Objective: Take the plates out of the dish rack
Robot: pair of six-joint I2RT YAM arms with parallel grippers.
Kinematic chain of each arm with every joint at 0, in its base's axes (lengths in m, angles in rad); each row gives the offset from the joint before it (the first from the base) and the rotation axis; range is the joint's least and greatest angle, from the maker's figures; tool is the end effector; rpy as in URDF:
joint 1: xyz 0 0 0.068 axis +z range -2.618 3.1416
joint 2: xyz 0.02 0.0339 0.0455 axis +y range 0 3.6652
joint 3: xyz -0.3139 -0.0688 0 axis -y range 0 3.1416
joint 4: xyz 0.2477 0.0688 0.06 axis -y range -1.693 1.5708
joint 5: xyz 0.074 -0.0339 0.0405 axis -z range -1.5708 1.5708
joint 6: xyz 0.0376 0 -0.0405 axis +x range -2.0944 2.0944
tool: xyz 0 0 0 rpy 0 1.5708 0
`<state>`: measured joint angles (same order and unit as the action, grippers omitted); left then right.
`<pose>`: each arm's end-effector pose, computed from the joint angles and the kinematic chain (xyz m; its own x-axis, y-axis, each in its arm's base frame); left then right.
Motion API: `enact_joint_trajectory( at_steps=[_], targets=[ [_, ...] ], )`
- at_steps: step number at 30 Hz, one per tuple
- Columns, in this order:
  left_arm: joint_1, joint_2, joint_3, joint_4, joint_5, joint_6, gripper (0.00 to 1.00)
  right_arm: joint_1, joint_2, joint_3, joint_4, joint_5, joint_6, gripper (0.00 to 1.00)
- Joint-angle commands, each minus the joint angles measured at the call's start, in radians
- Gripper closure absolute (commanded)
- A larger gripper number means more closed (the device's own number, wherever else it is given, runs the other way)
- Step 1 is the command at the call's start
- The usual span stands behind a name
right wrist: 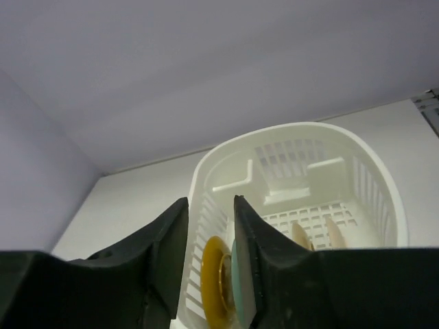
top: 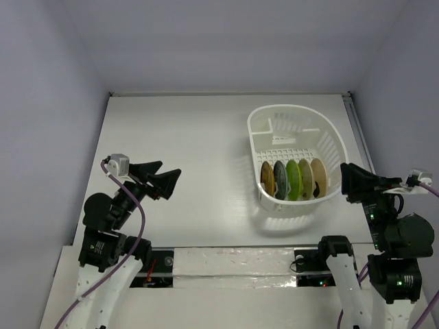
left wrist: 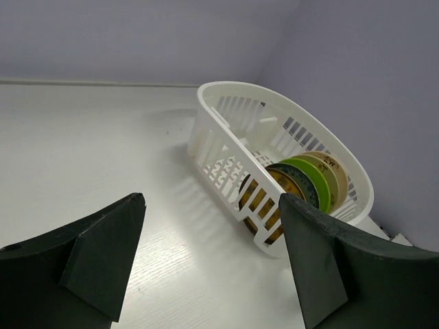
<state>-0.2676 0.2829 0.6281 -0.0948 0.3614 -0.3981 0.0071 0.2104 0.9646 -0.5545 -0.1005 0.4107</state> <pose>0.0323 -0.0226 0.3685 -0.0037 -0.3750 -0.9270 0.6252 0.7227 -0.2948 -0.0384 0.0035 0.4145 0.1398 0.3982 -0.9066 -0.1758 0.9110 0.3731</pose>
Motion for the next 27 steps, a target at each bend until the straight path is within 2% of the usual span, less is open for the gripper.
enact_joint_trajectory(
  at_steps=[1, 2, 3, 4, 8, 9, 11, 12, 14, 18, 21, 25, 26, 27],
  targets=[
    [-0.01, -0.013, 0.01, 0.021, -0.007, 0.015, 0.24, -0.002, 0.033, -0.012, 0.028, -0.048, -0.001, 0.69],
    [-0.01, -0.013, 0.009, 0.023, -0.006, 0.013, 0.24, -0.002, 0.04, -0.013, 0.03, -0.06, 0.002, 0.73],
    [-0.01, -0.013, 0.009, 0.024, 0.002, 0.012, 0.25, -0.002, 0.044, -0.013, 0.034, -0.065, 0.002, 0.82],
    [-0.01, -0.013, 0.007, 0.027, 0.01, 0.015, 0.26, -0.002, 0.05, -0.012, 0.036, -0.068, 0.0, 0.85],
    [-0.01, -0.013, -0.001, 0.041, 0.011, 0.007, 0.49, -0.002, 0.092, -0.004, 0.039, -0.131, -0.015, 0.97],
    [-0.01, -0.011, -0.004, 0.043, 0.011, 0.005, 0.61, -0.002, 0.104, -0.004, 0.042, -0.152, -0.018, 1.0],
    [-0.01, -0.007, -0.005, 0.035, -0.019, -0.002, 0.75, -0.002, 0.133, -0.009, 0.042, -0.203, -0.006, 1.0],
    [-0.01, 0.002, -0.002, 0.029, -0.032, -0.004, 0.87, -0.002, 0.167, -0.015, 0.05, -0.22, 0.003, 1.0],
    [-0.01, 0.013, 0.005, 0.006, -0.071, -0.008, 1.0, -0.002, 0.201, -0.055, 0.067, -0.266, 0.02, 1.0],
    [-0.01, 0.038, 0.013, -0.019, -0.111, -0.013, 1.0, 0.017, 0.262, -0.119, 0.093, -0.243, 0.027, 1.0],
    [-0.01, 0.041, 0.013, -0.023, -0.127, -0.016, 1.0, 0.074, 0.299, -0.136, 0.082, -0.156, 0.023, 1.0],
    [-0.01, 0.068, 0.015, -0.033, -0.128, -0.018, 1.0, 0.253, 0.374, -0.129, 0.071, 0.022, 0.036, 1.0],
    [-0.01, 0.071, 0.016, -0.033, -0.128, -0.018, 1.0, 0.349, 0.417, -0.122, 0.065, 0.129, 0.042, 1.0],
    [-0.01, 0.071, 0.015, -0.034, -0.128, -0.016, 1.0, 0.394, 0.438, -0.113, 0.047, 0.189, 0.042, 1.0]
  ],
)
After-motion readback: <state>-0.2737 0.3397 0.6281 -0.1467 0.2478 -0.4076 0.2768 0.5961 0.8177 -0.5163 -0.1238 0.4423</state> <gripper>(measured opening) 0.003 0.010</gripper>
